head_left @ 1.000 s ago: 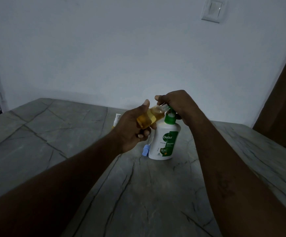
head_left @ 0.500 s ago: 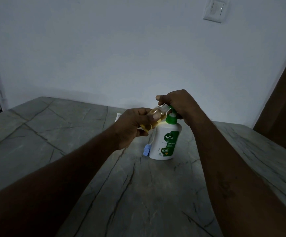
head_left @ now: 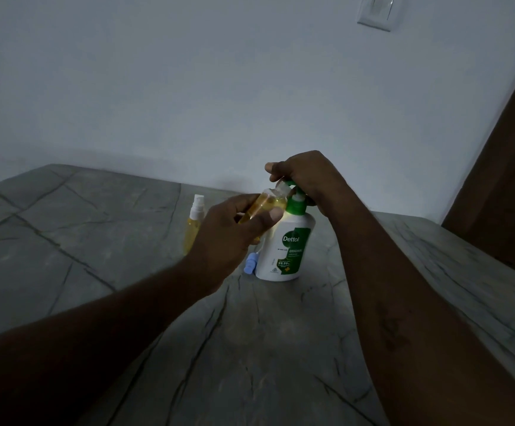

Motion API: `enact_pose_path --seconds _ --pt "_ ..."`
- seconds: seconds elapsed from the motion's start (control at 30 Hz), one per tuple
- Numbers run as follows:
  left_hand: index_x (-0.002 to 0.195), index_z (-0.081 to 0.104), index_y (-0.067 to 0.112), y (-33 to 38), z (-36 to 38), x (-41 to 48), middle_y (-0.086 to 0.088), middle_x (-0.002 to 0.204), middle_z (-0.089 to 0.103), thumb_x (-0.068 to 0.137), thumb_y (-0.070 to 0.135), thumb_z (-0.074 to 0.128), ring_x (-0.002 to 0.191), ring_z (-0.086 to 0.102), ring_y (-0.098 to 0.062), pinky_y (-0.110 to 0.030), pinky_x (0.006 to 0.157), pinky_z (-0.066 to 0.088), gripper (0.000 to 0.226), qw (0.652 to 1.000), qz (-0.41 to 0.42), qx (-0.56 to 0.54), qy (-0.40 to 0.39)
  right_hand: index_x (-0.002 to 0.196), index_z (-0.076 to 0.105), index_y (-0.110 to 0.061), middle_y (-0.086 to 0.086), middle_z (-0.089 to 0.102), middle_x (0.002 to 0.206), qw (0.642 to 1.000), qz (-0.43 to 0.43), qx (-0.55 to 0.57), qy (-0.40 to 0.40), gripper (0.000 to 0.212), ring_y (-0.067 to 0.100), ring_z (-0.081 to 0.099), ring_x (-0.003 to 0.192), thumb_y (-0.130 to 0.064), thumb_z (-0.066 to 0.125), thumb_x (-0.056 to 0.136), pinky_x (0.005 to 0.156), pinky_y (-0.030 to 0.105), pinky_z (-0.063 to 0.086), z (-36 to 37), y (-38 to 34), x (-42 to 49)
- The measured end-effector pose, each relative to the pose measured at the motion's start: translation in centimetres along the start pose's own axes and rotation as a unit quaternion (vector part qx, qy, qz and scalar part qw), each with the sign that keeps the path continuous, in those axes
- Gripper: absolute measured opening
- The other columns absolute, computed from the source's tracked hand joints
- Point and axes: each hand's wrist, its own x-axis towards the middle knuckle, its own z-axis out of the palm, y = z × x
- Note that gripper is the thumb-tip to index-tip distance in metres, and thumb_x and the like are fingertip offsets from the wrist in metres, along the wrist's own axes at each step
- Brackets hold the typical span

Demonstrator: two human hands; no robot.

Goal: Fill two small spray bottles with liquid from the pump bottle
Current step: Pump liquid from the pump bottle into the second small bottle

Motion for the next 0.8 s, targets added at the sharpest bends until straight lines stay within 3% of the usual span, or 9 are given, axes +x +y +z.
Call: enact_pose_path --seconds 0.2,0.4,0.57,0.8 --pt "0.126 0.069 0.027 -0.42 1.04 -0.13 0.009 0.113 0.072 0.091 0.056 0.065 0.101 0.069 -0.014 -0.048 0.086 0.061 0.046 0.997 0.024 0.05 0.061 0.087 0.08 -0.017 -0.004 0.071 0.078 1.0 0.007 0.003 -0.001 0.029 0.015 0.062 0.068 -0.045 0.076 0.085 0.062 0.029 0.048 -0.02 0.16 -0.02" --pt "0.127 0.067 0.03 -0.6 0.97 -0.53 0.009 0.115 0.071 0.091 0.065 0.058 0.098 0.069 -0.013 -0.047 0.086 0.061 0.05 0.993 0.041 0.078 0.078 0.093 0.08 -0.014 -0.007 0.069 0.08 1.0 0.011 -0.002 -0.008 0.032 0.014 0.058 0.07 -0.046 0.075 0.086 0.062 0.028 0.045 0.06 -0.06 -0.08" --pt "0.121 0.066 0.037 -0.26 1.01 -0.74 0.011 0.112 0.072 0.095 0.054 0.06 0.096 0.07 -0.011 -0.045 0.086 0.061 0.031 0.993 0.045 0.068 0.088 0.094 0.081 -0.013 -0.005 0.067 0.081 1.0 0.02 0.009 -0.014 0.031 0.016 0.057 0.071 -0.042 0.077 0.085 0.062 0.028 0.044 0.3 0.1 -0.14" --pt "0.124 0.068 0.029 -0.45 0.85 -0.61 0.011 0.113 0.073 0.098 0.05 0.06 0.099 0.07 -0.009 -0.046 0.085 0.062 0.035 0.993 0.041 0.059 0.092 0.093 0.08 -0.014 -0.002 0.071 0.087 0.999 0.029 0.005 -0.03 0.03 0.016 0.062 0.077 -0.043 0.077 0.085 0.067 0.029 0.048 0.53 0.41 0.07"
